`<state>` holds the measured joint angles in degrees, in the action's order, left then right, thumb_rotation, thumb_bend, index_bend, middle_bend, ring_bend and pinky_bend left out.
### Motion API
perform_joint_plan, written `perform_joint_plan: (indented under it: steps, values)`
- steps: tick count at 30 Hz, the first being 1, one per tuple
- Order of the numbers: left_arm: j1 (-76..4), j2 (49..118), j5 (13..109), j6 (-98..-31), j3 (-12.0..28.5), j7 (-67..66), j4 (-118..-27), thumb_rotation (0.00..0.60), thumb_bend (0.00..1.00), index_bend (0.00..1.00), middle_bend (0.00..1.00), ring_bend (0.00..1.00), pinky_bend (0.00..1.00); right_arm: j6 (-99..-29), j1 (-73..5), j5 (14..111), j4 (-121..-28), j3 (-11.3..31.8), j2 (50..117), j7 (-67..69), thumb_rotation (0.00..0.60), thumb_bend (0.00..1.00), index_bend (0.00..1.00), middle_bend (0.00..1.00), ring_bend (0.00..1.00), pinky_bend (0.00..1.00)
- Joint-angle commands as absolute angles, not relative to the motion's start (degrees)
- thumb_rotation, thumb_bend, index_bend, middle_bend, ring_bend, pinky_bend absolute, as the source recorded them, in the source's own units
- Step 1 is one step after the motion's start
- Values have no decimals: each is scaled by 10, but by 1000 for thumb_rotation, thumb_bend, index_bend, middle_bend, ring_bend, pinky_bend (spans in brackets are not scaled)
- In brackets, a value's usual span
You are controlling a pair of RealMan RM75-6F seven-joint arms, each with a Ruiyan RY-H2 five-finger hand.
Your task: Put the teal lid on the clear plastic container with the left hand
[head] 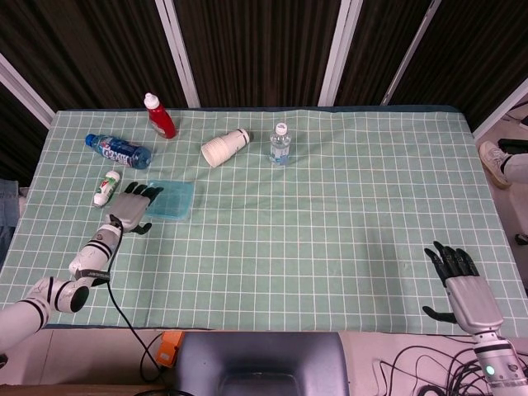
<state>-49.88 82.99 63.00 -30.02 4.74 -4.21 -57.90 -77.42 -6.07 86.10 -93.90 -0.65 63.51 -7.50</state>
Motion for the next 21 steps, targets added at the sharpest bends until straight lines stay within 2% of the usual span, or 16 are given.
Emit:
perform_joint_plan:
  steps: [1,13,21]
  values:
    - [-498,831,631,-297,45,-42,-578,600,343,0,144,89,11,-774,-61,861,-939,-6,635,-76,600,63,0,0,0,0]
    - [-493,839,635,-288,41,-40,-565,600,342,0,143,97,14,-772,-62,859,-940,-6,636,-77,600,63,0,0,0,0]
    - [-484,809,673,-359,61,-25,-623,600,343,0,141,87,14,-774,-61,861,-940,-6,635,-76,600,64,0,0,0,0]
